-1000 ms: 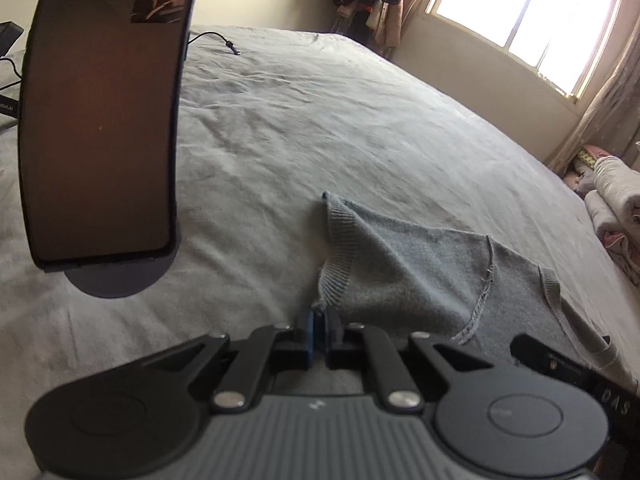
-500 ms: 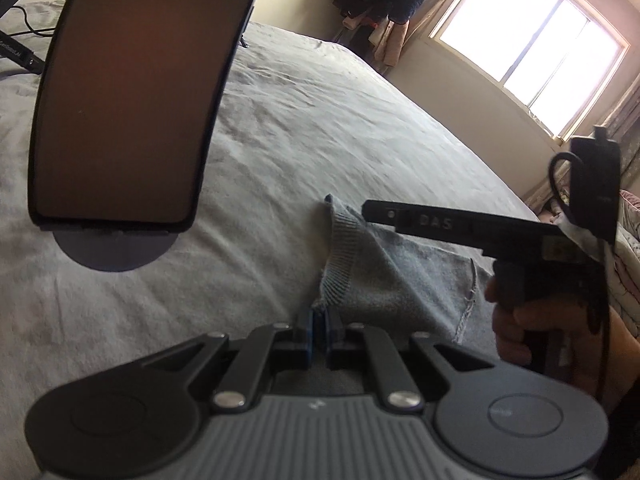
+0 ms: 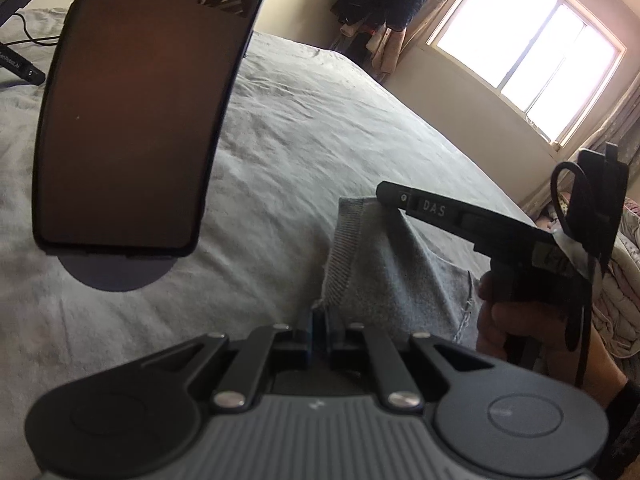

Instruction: Fold clothes

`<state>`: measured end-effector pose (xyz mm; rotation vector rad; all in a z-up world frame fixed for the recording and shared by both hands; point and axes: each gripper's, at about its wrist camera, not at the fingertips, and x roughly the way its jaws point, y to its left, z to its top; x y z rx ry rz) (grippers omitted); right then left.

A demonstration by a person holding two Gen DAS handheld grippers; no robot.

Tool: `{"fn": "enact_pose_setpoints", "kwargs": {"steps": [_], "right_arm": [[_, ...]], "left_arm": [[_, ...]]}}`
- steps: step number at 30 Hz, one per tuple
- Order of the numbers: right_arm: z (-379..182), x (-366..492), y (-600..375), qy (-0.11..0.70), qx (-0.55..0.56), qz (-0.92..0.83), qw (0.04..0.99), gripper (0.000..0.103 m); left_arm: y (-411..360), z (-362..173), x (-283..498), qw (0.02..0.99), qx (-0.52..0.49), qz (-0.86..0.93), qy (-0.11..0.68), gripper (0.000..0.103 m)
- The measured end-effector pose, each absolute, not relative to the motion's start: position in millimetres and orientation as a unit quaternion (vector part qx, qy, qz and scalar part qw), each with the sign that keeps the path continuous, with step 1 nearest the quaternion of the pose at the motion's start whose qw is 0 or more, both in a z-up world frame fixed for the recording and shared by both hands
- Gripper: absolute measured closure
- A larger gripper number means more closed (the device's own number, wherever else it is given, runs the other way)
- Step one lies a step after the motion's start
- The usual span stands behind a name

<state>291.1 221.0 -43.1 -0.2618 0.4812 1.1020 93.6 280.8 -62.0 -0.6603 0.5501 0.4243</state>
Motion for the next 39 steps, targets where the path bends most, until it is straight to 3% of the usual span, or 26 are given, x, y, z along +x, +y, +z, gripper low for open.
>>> {"fn": "enact_pose_setpoints", "kwargs": {"steps": [5,8,18,19,21,22,28,29,31,39], "right_arm": [[-67,294,240,0.257,-0.149,0.497,0.816,0.102],[-58,294,234,0.259,-0.135,0.487,0.823,0.09],[-18,273,199,0.353,-0.104,0.517,0.773,0.088],[-16,270,204,0.362,-0.102,0.522,0.766,0.086],[-12,265,214,0.375,-0.1,0.53,0.754,0.066],[-12,263,220,0.38,-0.101,0.532,0.75,0.065],[-32,259,260,0.388,-0.182,0.481,0.765,0.065],[-38,260,264,0.386,-0.201,0.466,0.77,0.072],[-42,263,262,0.376,-0.209,0.453,0.781,0.097],[-27,280,189,0.359,-0.05,0.463,0.809,0.097]], "left_arm": [[282,-60,100,0.883,-0.326,0.197,0.275,0.093],[283,-58,97,0.883,-0.331,0.189,0.274,0.085],[287,-54,76,0.861,-0.392,0.172,0.276,0.073],[288,-55,73,0.858,-0.4,0.172,0.274,0.073],[291,-59,72,0.849,-0.42,0.171,0.271,0.074],[293,-61,73,0.844,-0.431,0.168,0.271,0.075],[301,-68,75,0.826,-0.471,0.151,0.271,0.075],[301,-69,75,0.824,-0.475,0.149,0.272,0.075],[301,-70,78,0.824,-0.474,0.146,0.274,0.074],[293,-68,101,0.85,-0.424,0.126,0.287,0.07]]}}
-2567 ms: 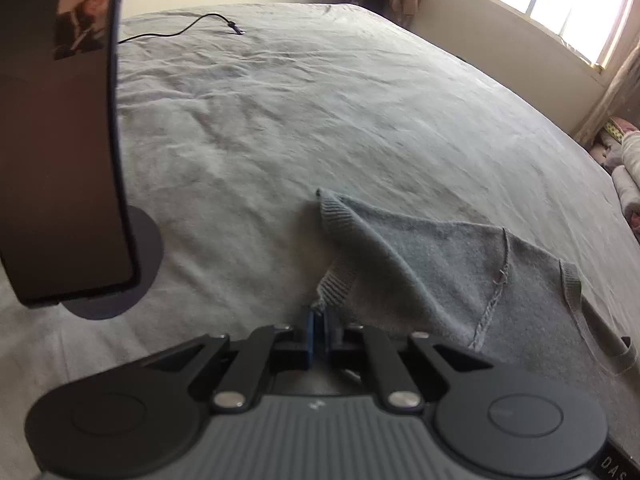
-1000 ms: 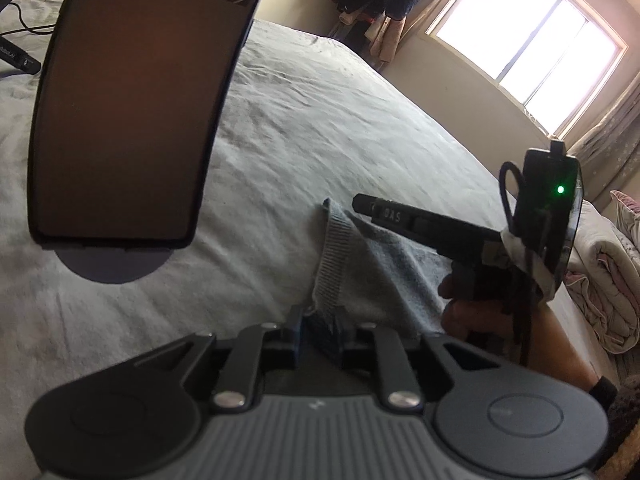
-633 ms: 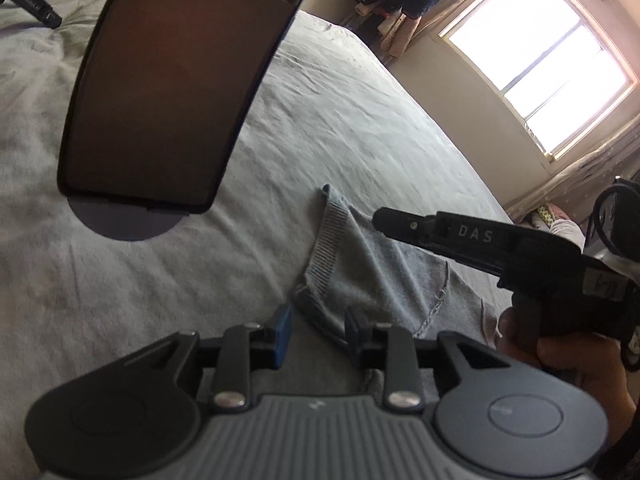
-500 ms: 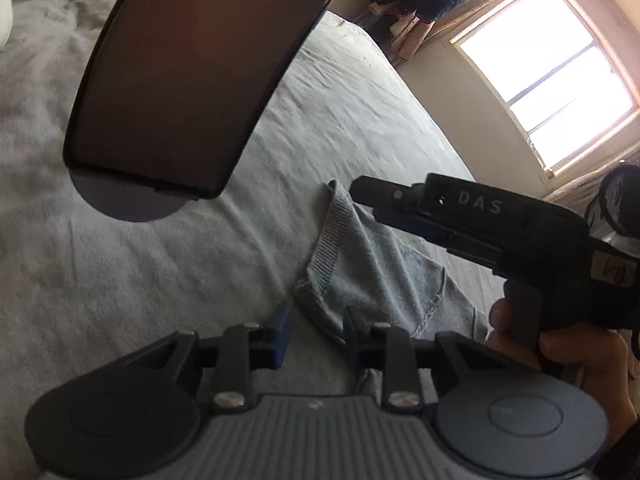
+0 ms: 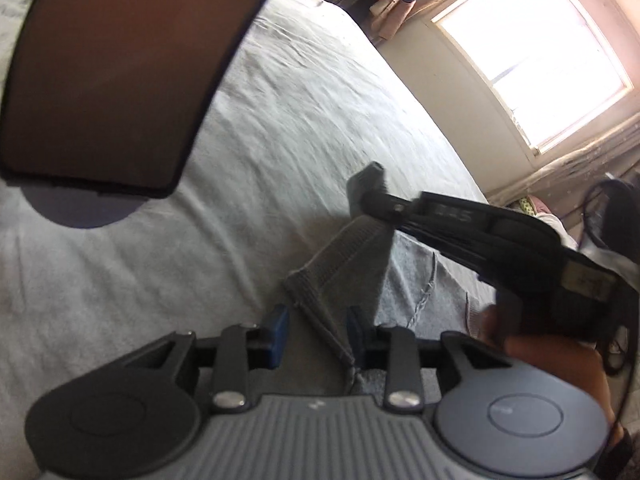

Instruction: Fold clothes

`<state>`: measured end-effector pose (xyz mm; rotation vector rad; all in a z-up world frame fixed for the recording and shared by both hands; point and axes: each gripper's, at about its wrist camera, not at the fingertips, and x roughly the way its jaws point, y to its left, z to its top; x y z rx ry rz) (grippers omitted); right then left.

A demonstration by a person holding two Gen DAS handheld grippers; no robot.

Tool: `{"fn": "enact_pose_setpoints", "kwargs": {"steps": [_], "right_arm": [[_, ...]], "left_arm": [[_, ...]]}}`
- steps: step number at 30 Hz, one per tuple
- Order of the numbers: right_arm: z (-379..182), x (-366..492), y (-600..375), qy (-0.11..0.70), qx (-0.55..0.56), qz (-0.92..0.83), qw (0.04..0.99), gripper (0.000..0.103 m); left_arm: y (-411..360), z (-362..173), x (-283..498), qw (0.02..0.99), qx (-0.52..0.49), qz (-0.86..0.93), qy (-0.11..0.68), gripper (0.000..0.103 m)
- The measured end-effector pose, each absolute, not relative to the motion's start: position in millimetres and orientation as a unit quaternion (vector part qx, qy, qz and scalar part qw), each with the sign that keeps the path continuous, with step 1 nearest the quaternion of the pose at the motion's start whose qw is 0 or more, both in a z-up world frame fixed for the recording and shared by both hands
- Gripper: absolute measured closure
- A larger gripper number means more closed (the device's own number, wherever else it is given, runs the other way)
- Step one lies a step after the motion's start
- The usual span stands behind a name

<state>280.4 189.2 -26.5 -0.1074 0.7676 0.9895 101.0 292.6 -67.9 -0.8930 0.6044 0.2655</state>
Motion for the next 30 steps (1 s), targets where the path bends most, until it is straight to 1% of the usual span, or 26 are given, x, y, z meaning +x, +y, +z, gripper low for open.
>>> {"fn": "enact_pose_setpoints", "kwargs": {"steps": [3,7,13,19,22,24,25,30], "right_arm": [[-23,281,163,0.352,0.012,0.475,0.806,0.097],[-18,281,143,0.341,0.065,0.492,0.798,0.097],[-19,280,130,0.335,0.092,0.495,0.796,0.097],[-20,284,125,0.336,0.101,0.491,0.797,0.097],[-21,285,123,0.335,0.105,0.492,0.797,0.097],[-21,285,124,0.335,0.106,0.493,0.796,0.097],[-21,285,125,0.334,0.105,0.494,0.796,0.097],[-21,288,143,0.333,0.097,0.491,0.799,0.096]], "left_arm": [[289,-68,105,0.855,-0.418,0.117,0.284,0.07],[287,-68,107,0.861,-0.408,0.112,0.282,0.072],[285,-67,113,0.873,-0.386,0.105,0.278,0.072],[296,-70,112,0.869,-0.408,0.09,0.265,0.073],[298,-71,113,0.87,-0.408,0.089,0.261,0.078],[295,-72,118,0.873,-0.403,0.084,0.263,0.095],[293,-72,119,0.874,-0.401,0.082,0.263,0.097],[282,-60,106,0.889,-0.367,0.129,0.241,0.099]]}}
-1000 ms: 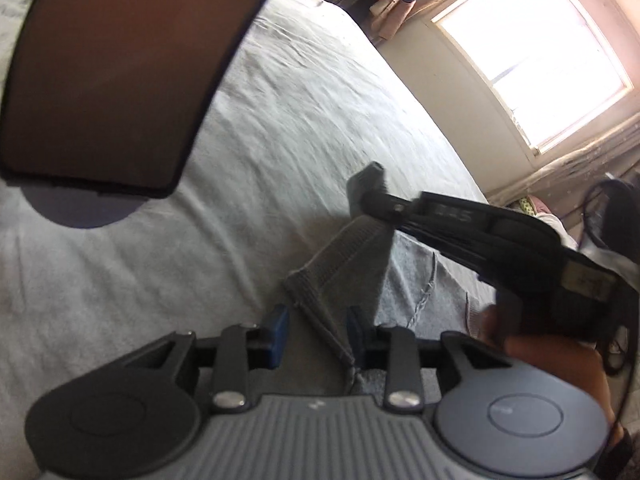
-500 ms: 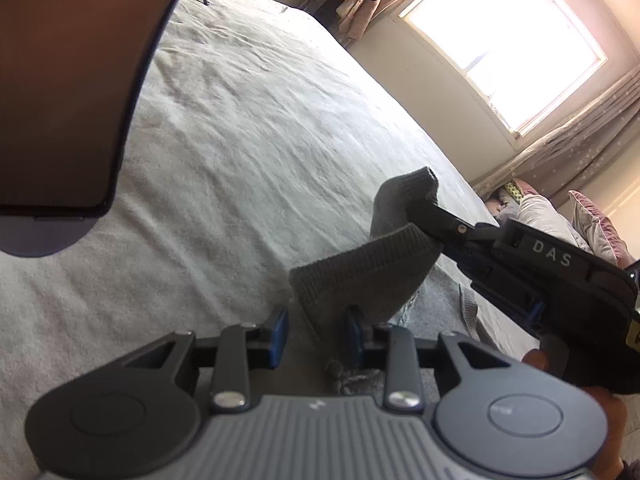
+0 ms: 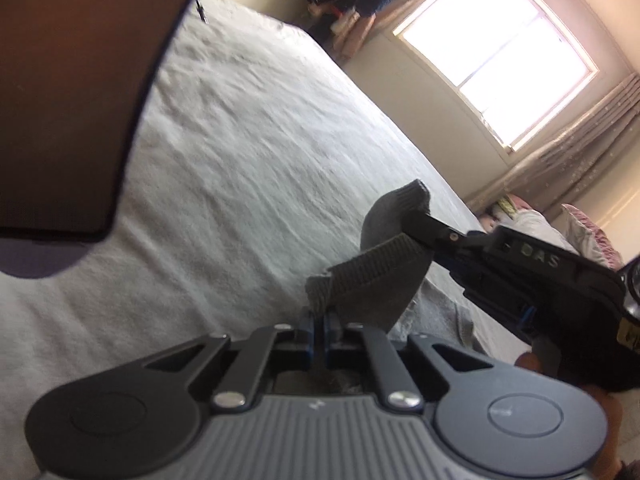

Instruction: Fold clothes

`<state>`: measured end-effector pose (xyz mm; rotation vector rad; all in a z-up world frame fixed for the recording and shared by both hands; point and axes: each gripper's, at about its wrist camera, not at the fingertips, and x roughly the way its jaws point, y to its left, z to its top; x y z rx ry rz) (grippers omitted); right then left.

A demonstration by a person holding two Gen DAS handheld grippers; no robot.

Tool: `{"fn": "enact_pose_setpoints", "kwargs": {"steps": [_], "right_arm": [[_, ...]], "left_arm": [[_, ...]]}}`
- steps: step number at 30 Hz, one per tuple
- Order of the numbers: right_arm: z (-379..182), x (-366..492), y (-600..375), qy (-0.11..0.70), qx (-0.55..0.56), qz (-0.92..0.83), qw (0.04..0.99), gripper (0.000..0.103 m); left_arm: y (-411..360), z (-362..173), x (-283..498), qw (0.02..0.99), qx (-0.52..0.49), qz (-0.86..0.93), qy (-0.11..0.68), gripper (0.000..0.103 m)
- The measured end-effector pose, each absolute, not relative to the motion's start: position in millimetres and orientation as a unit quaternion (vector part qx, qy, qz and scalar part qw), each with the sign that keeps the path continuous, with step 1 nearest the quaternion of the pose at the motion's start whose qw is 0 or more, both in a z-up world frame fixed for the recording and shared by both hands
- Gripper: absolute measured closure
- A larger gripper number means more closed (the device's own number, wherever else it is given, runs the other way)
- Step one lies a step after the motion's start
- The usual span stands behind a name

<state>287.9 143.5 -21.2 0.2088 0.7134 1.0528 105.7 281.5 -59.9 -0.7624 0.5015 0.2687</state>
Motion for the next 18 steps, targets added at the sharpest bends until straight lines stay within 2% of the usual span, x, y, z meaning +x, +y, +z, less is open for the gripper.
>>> {"fn": "enact_pose_setpoints", "kwargs": {"steps": [4,10,12,18], "right_arm": [[-31,288,178,0.352,0.072,0.488,0.795,0.096],[-36,280,199,0.362,0.022,0.484,0.796,0.084],[-30,279,187,0.357,0.031,0.484,0.798,0.074],[-24,263,156,0.355,-0.003,0.486,0.799,0.074]], "left_arm": [[264,-54,93,0.898,-0.318,0.179,0.246,0.099],[267,-59,90,0.887,-0.334,0.188,0.257,0.096],[273,-60,85,0.882,-0.349,0.189,0.254,0.094],[273,-59,84,0.873,-0.369,0.195,0.253,0.094]]}}
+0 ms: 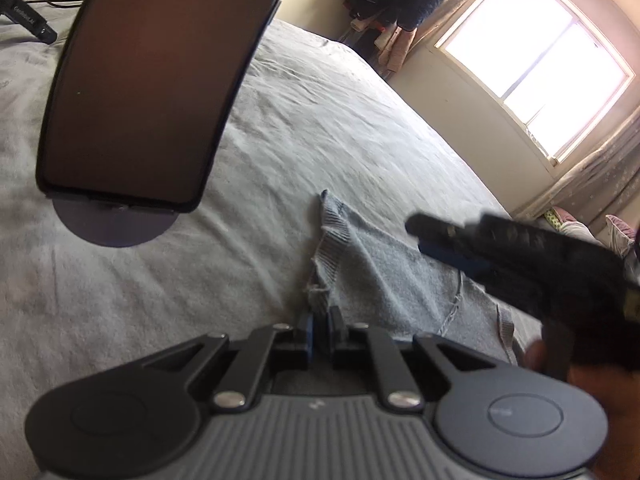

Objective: Fold clothes
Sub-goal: 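Open both grippers and pull back to view the flattened sweater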

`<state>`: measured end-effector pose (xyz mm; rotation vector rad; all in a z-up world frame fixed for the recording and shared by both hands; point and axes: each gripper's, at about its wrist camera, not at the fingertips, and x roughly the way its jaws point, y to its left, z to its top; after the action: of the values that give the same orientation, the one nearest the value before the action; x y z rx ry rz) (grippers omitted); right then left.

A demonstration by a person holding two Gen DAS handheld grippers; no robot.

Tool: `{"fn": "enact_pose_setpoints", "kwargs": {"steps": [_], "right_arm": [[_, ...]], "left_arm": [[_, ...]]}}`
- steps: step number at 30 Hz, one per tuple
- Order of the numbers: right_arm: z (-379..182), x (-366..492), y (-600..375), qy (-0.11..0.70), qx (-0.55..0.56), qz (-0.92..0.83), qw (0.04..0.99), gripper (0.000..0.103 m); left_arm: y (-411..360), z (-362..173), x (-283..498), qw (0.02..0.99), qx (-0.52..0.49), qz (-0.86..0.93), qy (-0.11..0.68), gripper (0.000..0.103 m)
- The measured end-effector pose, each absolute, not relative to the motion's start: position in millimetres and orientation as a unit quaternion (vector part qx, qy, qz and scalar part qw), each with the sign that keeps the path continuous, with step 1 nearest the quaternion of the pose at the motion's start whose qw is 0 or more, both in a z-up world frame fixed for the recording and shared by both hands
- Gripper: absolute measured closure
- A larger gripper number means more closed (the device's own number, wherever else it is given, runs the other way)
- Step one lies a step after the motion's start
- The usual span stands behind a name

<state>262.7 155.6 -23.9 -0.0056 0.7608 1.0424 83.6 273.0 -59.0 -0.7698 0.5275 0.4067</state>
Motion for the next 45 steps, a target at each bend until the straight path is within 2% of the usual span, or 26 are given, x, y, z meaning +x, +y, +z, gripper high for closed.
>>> {"fn": "enact_pose_setpoints", "kwargs": {"steps": [3,8,16,19,22,26,29,34,37,39,43,45], "right_arm": [[-32,245,158,0.362,-0.051,0.498,0.786,0.081],[-51,236,188,0.366,-0.113,0.491,0.783,0.083],[-41,255,242,0.373,-0.112,0.485,0.783,0.084],[-23,247,235,0.357,-0.115,0.479,0.794,0.084],[-7,239,211,0.349,-0.117,0.459,0.808,0.084],[5,230,164,0.345,-0.121,0.415,0.833,0.078],[2,221,118,0.353,-0.101,0.379,0.849,0.067],[-13,194,36,0.379,-0.088,0.3,0.871,0.064],[-21,173,-12,0.387,-0.079,0.25,0.884,0.058],[-26,160,-44,0.395,-0.063,0.224,0.888,0.053],[-36,132,-99,0.408,-0.042,0.185,0.893,0.053],[-40,118,-122,0.409,-0.032,0.171,0.896,0.049]], "left_arm": [[271,-56,80,0.872,-0.371,0.202,0.249,0.094],[276,-56,78,0.863,-0.383,0.211,0.253,0.094],[279,-55,73,0.857,-0.387,0.229,0.252,0.093],[279,-52,72,0.856,-0.391,0.224,0.253,0.089],[279,-49,74,0.859,-0.388,0.216,0.253,0.079],[270,-42,74,0.874,-0.366,0.195,0.251,0.074],[260,-35,73,0.89,-0.346,0.152,0.254,0.07],[240,-31,76,0.912,-0.298,0.05,0.276,0.063],[230,-37,78,0.912,-0.281,-0.013,0.298,0.06],[225,-46,74,0.906,-0.279,-0.048,0.313,0.054],[213,-55,57,0.911,-0.226,-0.068,0.338,0.053],[210,-55,47,0.915,-0.195,-0.072,0.345,0.053]]}}
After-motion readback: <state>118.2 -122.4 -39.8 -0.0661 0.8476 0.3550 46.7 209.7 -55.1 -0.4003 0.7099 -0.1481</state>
